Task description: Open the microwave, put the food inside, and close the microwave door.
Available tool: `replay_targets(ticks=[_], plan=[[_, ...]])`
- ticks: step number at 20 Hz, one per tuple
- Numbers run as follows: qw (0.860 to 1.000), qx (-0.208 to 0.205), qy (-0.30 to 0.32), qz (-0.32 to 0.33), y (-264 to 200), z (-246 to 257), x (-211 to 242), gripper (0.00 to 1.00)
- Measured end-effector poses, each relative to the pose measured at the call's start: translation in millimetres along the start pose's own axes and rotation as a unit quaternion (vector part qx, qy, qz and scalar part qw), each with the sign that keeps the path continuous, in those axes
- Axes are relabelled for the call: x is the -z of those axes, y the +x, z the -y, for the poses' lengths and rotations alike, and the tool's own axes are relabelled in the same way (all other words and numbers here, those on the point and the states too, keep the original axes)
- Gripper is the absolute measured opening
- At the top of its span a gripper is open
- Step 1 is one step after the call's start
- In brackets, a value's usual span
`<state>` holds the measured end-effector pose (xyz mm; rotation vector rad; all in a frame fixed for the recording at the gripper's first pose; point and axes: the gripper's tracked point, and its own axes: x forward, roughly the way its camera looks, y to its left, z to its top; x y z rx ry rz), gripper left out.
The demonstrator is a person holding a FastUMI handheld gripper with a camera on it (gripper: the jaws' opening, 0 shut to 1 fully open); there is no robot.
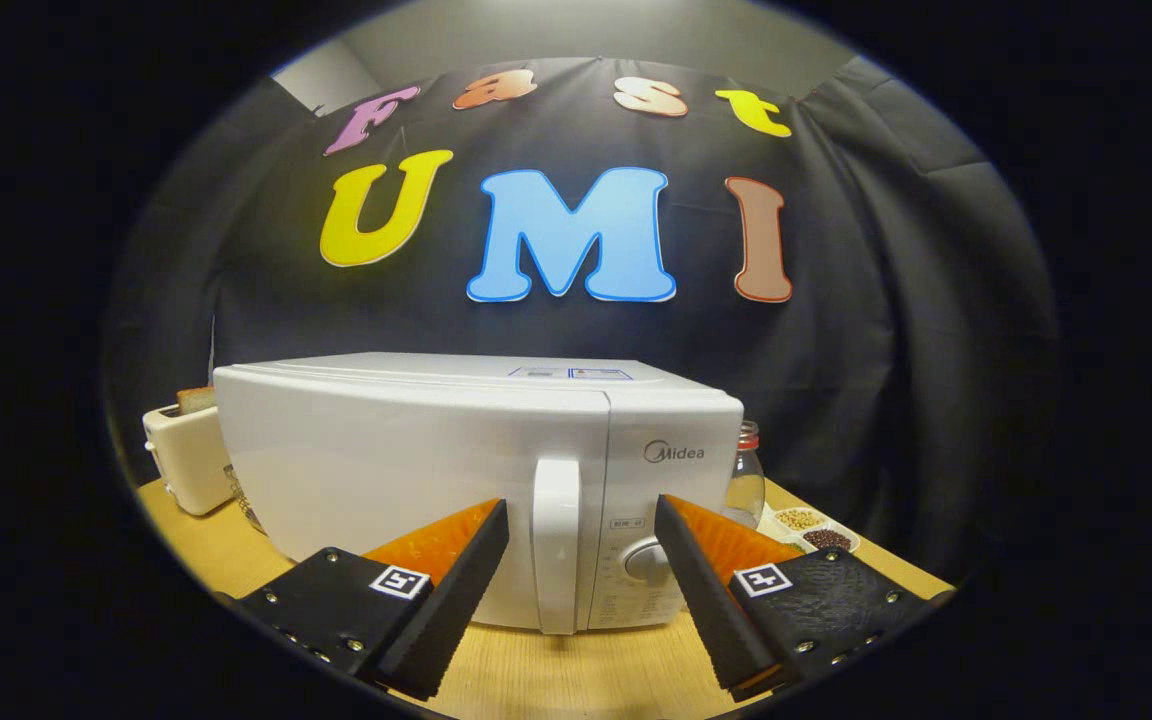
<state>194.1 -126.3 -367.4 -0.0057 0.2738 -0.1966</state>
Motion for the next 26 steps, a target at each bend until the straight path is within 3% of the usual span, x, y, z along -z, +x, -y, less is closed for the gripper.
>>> replay_targets(ticks=[2,3,6,7,8,9,13,14,17,18,26], plan=[[1.0,0.001,0.0,-0.007,7,-1,12,0.95],[1.0,-0.004,0.0,-0.009,8,-3,15,0.89],[1.0,-0.008,-0.018,0.003,11,-8,20,0.84],[1.0,-0.01,-0.023,-0.004,12,-9,25,0.67],[1.0,-0.014,-0.018,-0.015,13,-14,30,0.57],[1.0,-0.011,-0.013,-0.021,12,-12,32,0.36],[0.999,-0.021,0.016,-0.032,10,-14,33,0.29],[0.999,-0.03,0.02,-0.038,11,-15,32,0.19],[0.998,-0.043,0.012,-0.036,6,-16,32,0.19],[0.998,-0.042,0.011,-0.037,8,-15,32,0.12],[0.998,-0.042,0.021,-0.049,-1,-16,32,0.13]])
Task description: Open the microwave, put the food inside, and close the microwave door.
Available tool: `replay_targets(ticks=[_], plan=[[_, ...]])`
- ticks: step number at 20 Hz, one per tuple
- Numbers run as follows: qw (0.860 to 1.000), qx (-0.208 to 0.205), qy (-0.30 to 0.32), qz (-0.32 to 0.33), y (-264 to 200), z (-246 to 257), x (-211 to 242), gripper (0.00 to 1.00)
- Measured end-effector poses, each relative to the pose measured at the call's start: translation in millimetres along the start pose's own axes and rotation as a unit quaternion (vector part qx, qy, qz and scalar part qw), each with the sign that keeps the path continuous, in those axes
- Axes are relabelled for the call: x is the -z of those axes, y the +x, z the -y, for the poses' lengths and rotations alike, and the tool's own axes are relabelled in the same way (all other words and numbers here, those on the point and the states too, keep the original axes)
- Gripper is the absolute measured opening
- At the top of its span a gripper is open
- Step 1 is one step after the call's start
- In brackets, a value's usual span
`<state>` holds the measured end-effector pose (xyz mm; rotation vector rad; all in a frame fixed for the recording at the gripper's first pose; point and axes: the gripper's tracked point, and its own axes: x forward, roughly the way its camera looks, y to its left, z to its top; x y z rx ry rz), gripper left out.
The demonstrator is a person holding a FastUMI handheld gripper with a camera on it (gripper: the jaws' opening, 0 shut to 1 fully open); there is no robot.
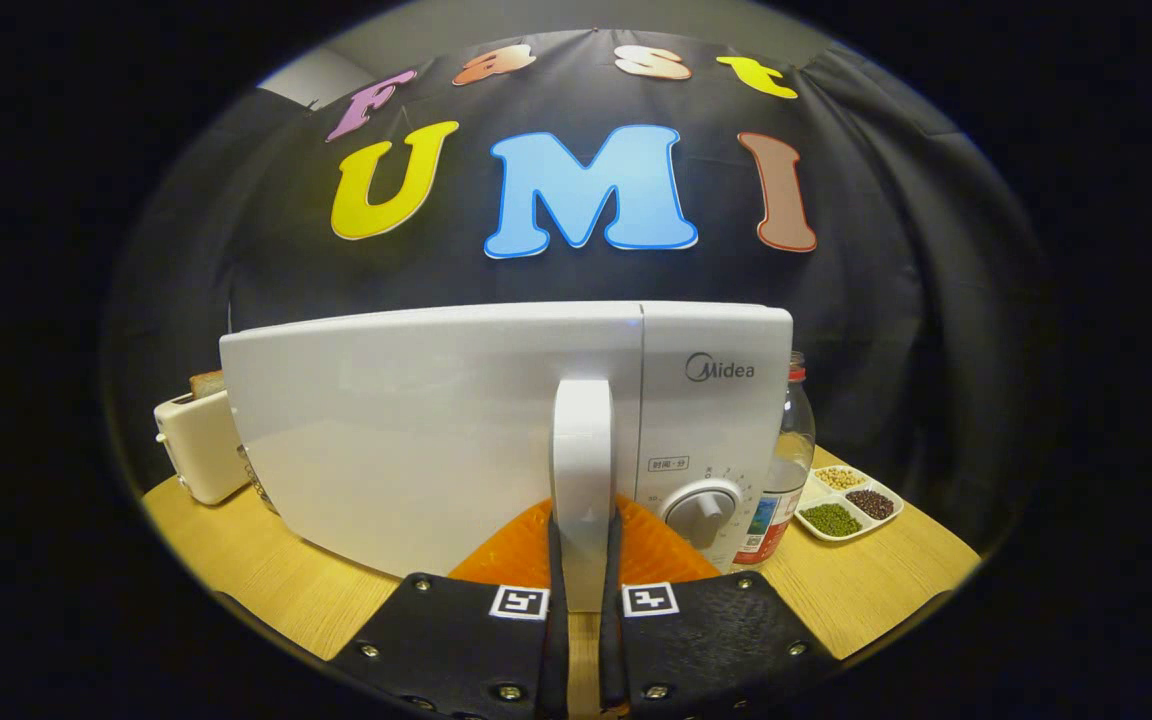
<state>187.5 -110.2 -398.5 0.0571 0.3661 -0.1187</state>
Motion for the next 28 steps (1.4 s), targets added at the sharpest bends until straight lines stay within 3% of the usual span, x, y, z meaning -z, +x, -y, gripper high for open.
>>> replay_targets(ticks=[4,5,8,11,15,25,28], plan=[[1.0,-0.004,0.002,0.002,-1,-1,-1,0.12],[1.0,-0.005,0.001,0.004,-12,-2,1,0.08],[0.999,-0.016,-0.035,0.008,-35,-10,6,0.08],[0.999,-0.03,-0.009,-0.016,-59,-18,14,0.08],[0.998,-0.062,-0.019,-0.017,-101,-41,22,0.08],[0.975,-0.219,-0.015,-0.019,-215,-168,49,0.07],[0.979,-0.194,-0.054,0.019,-229,-194,51,0.06]])
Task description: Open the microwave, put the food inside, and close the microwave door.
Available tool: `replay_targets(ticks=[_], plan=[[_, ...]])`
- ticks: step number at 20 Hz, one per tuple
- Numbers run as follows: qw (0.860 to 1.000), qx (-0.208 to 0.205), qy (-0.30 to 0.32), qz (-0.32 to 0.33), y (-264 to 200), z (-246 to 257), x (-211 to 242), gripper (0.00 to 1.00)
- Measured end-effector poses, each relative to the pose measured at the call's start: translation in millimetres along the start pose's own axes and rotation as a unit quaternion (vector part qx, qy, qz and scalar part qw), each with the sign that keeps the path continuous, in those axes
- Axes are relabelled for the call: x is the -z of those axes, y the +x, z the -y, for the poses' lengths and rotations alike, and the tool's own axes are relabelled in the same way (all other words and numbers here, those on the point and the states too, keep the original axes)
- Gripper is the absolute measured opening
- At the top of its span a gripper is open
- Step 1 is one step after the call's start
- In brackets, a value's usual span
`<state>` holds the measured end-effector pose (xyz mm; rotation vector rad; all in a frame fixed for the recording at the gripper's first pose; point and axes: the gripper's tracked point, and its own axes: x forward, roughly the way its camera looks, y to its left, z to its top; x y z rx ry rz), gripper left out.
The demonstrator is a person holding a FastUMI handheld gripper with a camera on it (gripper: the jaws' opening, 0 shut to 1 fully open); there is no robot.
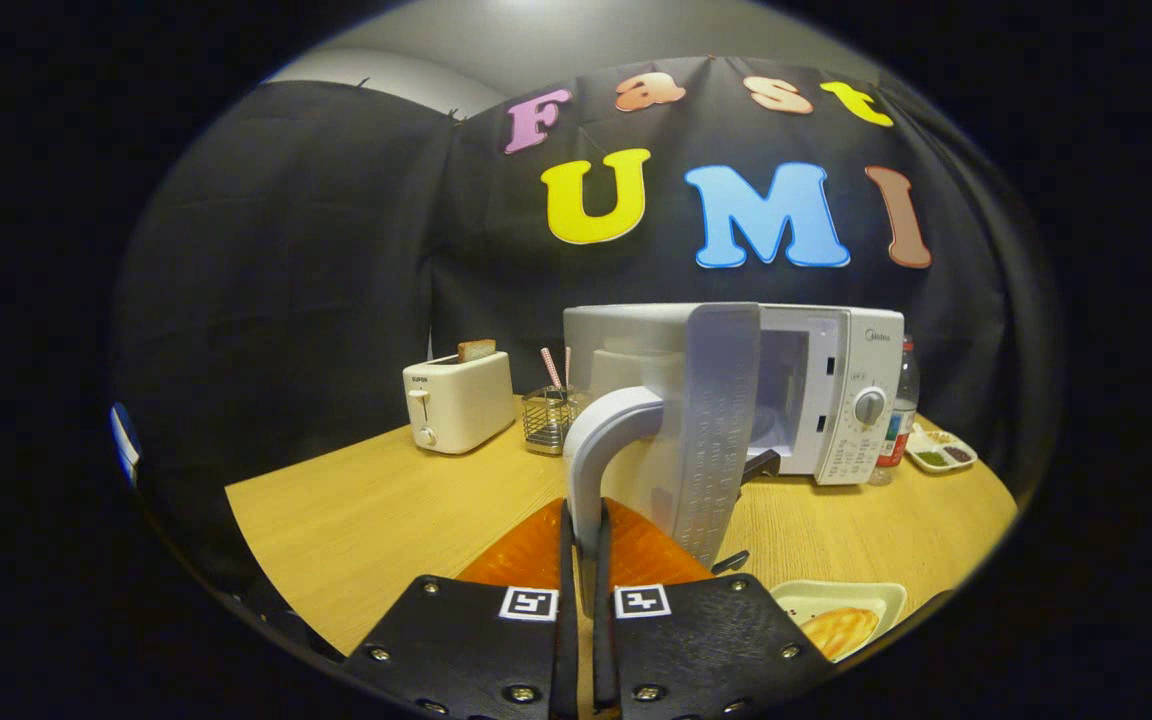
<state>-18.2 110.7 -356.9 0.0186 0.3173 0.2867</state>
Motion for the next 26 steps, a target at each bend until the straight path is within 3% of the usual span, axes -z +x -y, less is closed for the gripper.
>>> replay_targets(ticks=[5,15,20,24,26], plan=[[0.997,0.073,-0.007,0.028,7,-48,2,0.06],[0.984,0.169,-0.009,0.063,27,-103,-3,0.07],[0.991,0.129,0.039,0.013,16,-106,1,0.08],[0.992,0.119,0.041,0.011,10,-105,-1,0.08],[0.996,0.08,0.041,0.022,6,-122,-2,0.11]])
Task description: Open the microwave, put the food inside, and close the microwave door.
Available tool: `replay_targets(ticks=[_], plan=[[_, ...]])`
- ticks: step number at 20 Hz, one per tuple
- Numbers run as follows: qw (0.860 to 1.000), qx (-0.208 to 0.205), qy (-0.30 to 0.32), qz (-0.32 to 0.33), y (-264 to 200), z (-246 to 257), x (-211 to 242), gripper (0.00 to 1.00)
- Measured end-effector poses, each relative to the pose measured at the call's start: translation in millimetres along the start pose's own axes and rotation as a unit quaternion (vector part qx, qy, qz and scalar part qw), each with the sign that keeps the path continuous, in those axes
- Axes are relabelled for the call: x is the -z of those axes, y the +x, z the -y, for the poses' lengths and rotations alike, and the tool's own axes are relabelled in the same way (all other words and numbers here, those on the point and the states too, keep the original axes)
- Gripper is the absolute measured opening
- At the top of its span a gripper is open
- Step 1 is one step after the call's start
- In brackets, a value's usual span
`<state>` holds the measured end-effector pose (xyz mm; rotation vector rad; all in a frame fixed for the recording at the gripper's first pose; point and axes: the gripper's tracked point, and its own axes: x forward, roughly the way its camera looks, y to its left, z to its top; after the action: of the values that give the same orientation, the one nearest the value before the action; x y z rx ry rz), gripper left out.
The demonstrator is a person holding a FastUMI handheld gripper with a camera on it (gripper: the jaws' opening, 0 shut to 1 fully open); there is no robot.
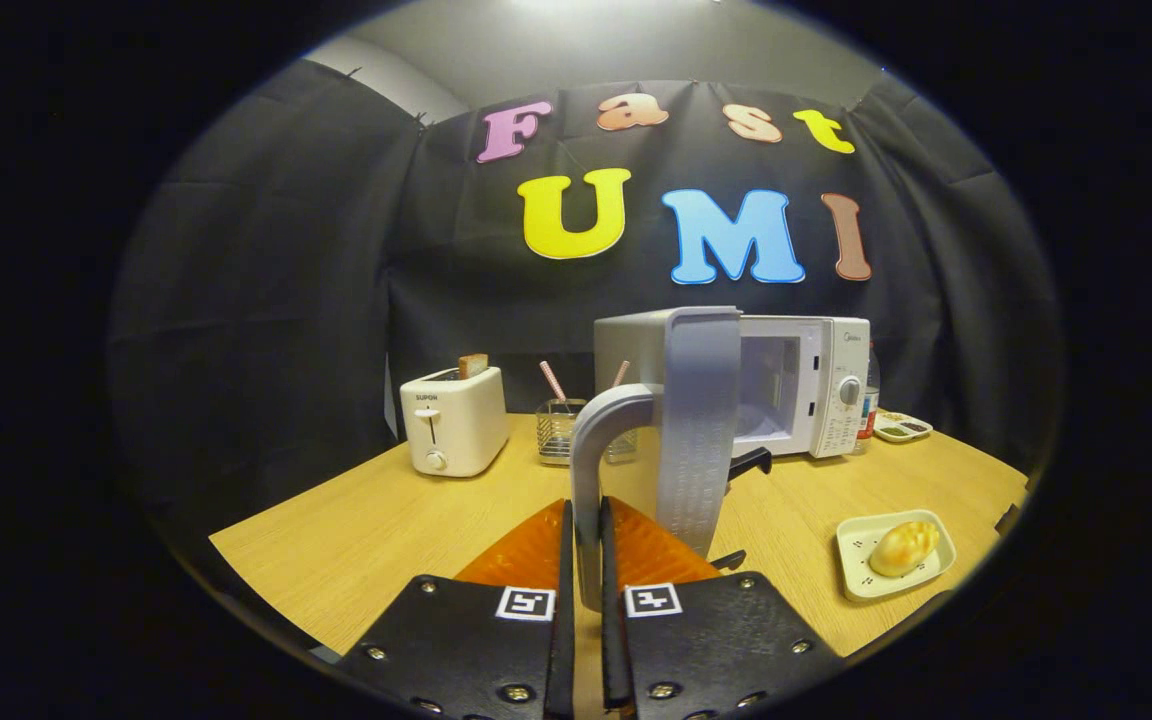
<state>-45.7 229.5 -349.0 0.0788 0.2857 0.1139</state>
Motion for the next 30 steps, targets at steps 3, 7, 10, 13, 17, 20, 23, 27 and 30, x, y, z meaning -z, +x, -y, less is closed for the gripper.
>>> replay_targets(ticks=[3,7,10,13,17,20,23,27,30], plan=[[0.998,-0.052,-0.016,0.008,-21,-15,-6,0.57],[0.994,-0.099,-0.018,0.05,-48,1,-28,0.7],[0.996,-0.072,-0.03,0.043,-48,51,-26,0.9],[0.998,-0.045,-0.036,0.029,-43,102,-21,0.94],[0.999,0.012,-0.025,0.028,-43,180,-22,0.94],[0.999,0.037,-0.014,0.015,-38,220,-14,0.95],[0.998,0.056,-0.033,-0.012,-34,252,8,0.95],[0.995,0.062,-0.036,-0.07,-31,279,53,0.96],[0.991,0.085,-0.036,-0.101,-30,298,74,0.96]])
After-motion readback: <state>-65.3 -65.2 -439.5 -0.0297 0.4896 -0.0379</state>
